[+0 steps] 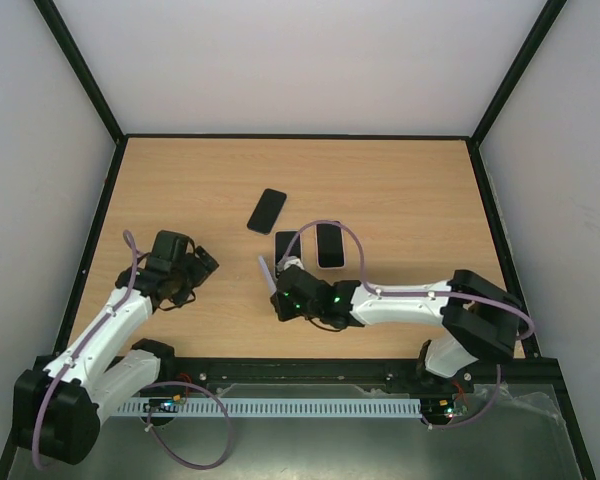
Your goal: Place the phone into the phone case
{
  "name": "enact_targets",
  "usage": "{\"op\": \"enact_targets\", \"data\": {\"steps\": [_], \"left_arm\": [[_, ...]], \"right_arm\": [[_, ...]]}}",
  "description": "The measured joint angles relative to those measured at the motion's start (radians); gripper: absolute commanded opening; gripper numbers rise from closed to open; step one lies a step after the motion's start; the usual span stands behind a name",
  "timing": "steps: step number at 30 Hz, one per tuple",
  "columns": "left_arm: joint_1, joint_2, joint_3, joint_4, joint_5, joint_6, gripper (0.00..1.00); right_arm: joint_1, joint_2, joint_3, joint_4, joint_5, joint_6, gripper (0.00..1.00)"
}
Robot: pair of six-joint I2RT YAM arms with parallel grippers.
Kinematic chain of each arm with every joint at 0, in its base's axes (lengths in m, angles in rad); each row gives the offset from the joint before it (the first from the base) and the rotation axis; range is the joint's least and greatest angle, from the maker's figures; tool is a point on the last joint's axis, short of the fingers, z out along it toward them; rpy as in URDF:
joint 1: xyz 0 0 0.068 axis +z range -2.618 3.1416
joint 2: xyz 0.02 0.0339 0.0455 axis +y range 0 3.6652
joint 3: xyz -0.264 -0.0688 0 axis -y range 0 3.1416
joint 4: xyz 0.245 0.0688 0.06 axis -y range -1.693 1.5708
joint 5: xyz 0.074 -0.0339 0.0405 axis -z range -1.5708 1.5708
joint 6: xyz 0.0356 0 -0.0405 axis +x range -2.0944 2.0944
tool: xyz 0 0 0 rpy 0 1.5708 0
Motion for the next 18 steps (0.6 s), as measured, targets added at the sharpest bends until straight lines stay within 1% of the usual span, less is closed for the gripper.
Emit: {"op": "enact_targets", "data": {"steps": [2, 4, 8, 14, 15, 18], "left_arm": [[0.003, 0.0, -0.006, 0.003, 0.005, 0.008, 0.99], [0.004, 0.0, -0.02, 0.006, 0.01, 0.013, 0.99], [0.004, 0.001, -0.035, 0.013, 0.033, 0.043, 0.99], [0.004, -0.015, -0.048, 0.085, 0.096, 0.124, 0.99], [0.004, -0.023, -0.055, 0.101, 0.106, 0.138, 0.99], [0.004, -0.037, -0.074, 0.156, 0.138, 0.179, 0.99]], "right_arm": [[0.029, 0.038, 0.025, -0.004, 0.016, -0.003, 0.18], [0.058, 0.074, 0.045, -0.005, 0.022, -0.003, 0.23], [0.091, 0.132, 0.071, 0.018, 0.006, -0.001, 0.31], [0.098, 0.137, 0.066, 0.053, -0.022, 0.005, 0.42], [0.098, 0.132, 0.065, 0.053, -0.014, 0.004, 0.45], [0.097, 0.09, 0.048, 0.051, 0.017, 0.0, 0.67]]}}
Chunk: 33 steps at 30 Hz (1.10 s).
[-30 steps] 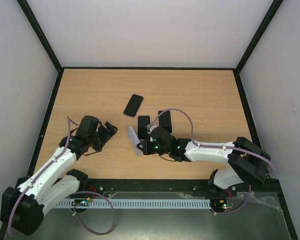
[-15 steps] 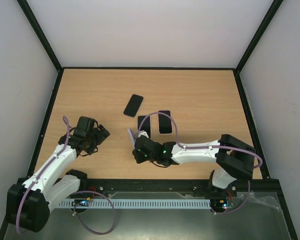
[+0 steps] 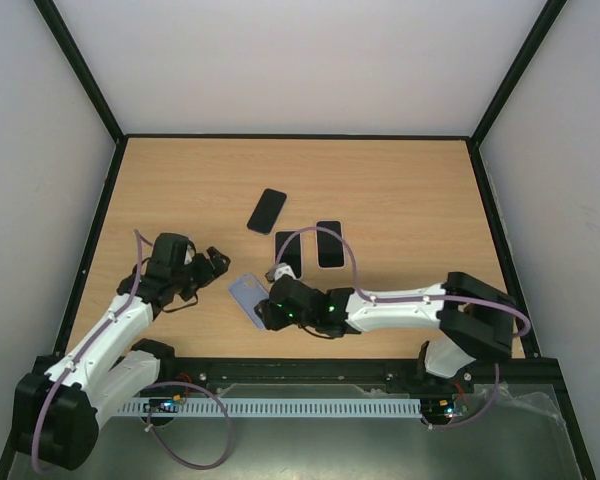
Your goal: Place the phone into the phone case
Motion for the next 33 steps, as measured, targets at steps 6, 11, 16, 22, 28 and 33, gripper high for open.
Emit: {"op": "enact_targets", "data": {"steps": [6, 11, 16, 22, 28, 33], "left_arm": [[0.0, 0.082, 0.015, 0.103, 0.049, 0.06, 0.99], [-0.001, 0.237, 0.1, 0.149, 0.059, 0.118, 0.99], [-0.012, 0.396, 0.265, 0.164, -0.009, 0.19, 0.99], [-0.045, 0.605, 0.448, 0.173, -0.135, 0.298, 0.99], [-0.115, 0.783, 0.562, 0.181, -0.212, 0.423, 0.99], [-0.142, 0.904, 0.658, 0.184, -0.228, 0.492, 0.99]], "right_arm": [[-0.002, -0.174, -0.05, -0.028, 0.092, 0.013, 0.98], [-0.002, -0.309, -0.065, -0.066, 0.14, 0.016, 0.98], [-0.002, -0.439, -0.075, -0.107, 0.179, 0.017, 0.98], [-0.002, -0.569, -0.098, -0.159, 0.229, 0.006, 0.98], [-0.002, -0.65, -0.107, -0.214, 0.271, -0.003, 0.98], [-0.002, -0.679, -0.116, -0.232, 0.283, -0.002, 0.97]]}}
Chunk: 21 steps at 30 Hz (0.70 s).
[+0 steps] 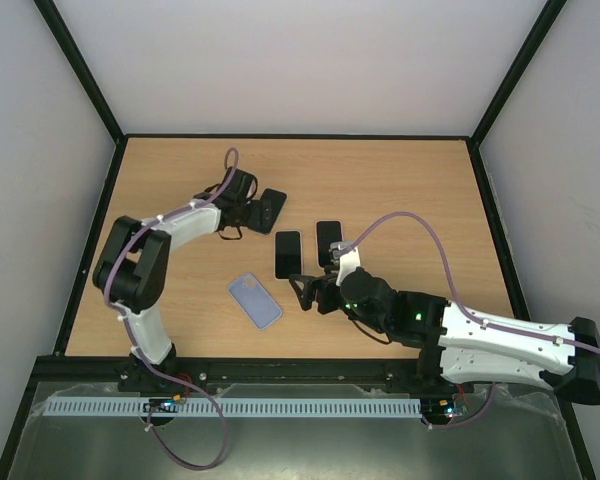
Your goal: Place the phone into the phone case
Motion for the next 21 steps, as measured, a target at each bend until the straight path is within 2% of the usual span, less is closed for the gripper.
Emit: {"op": "enact_targets", "data": {"steps": [11, 21], "left_arm": [[-0.065, 0.239, 0.206, -0.029, -0.061, 0.084, 0.99], [-0.086, 0.316, 0.282, -0.068, -0.097, 0.116, 0.95]], "right_arm": [[0.0, -0.014, 0.0, -0.03, 0.016, 0.001, 0.97], [0.0, -0.014, 0.0, -0.035, 0.023, 0.007, 0.97]]}}
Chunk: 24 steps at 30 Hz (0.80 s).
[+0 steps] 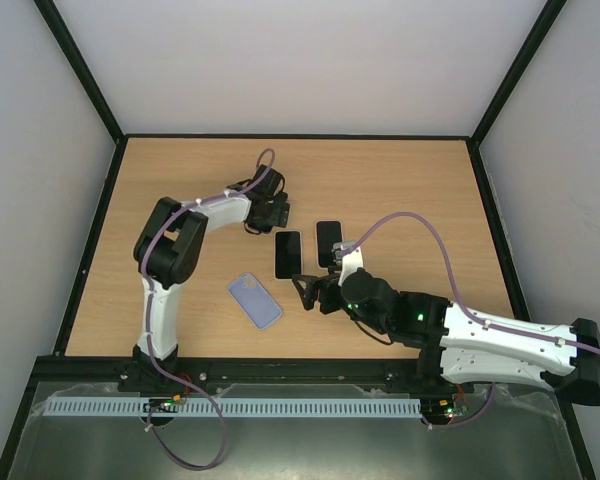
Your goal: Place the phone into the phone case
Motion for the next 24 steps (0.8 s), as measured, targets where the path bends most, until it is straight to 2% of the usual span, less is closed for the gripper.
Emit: {"op": "enact_targets", "data": {"steps": [14, 21, 24], "left_arm": [[0.0, 0.082, 0.122, -0.054, -0.047, 0.0, 0.96], [0.006, 0.09, 0.134, -0.058, -0.043, 0.002, 0.82], [0.011, 0.085, 0.123, -0.05, -0.043, 0.0, 0.78]], "right_arm": [[0.0, -0.044, -0.04, -0.001, 0.002, 0.034, 0.98], [0.0, -0.058, -0.043, -0.004, 0.003, 0.044, 0.97], [0.0, -0.056, -0.043, -0.004, 0.003, 0.047, 0.98]]}}
